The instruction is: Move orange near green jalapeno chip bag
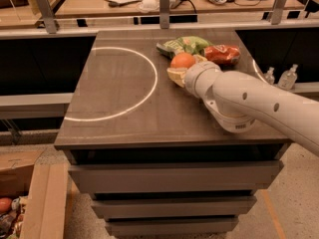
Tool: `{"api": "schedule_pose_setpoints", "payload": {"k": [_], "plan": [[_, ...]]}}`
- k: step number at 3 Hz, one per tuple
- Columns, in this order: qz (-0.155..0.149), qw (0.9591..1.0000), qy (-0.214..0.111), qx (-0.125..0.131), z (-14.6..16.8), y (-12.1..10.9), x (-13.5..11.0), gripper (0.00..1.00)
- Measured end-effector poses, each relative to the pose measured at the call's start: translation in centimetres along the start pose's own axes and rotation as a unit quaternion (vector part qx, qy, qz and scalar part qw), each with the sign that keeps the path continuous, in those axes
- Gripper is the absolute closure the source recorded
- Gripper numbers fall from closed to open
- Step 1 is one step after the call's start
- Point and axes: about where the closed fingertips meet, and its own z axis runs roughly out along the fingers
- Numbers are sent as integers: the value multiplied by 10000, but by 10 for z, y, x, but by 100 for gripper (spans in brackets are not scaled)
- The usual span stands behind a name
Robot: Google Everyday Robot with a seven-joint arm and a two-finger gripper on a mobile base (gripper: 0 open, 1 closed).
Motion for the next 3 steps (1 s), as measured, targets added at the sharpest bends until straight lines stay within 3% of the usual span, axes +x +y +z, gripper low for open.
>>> {"api": "schedule_pose_setpoints", "payload": {"k": [3], "plan": [[24, 9999, 83, -125, 18, 4, 17, 35]]}}
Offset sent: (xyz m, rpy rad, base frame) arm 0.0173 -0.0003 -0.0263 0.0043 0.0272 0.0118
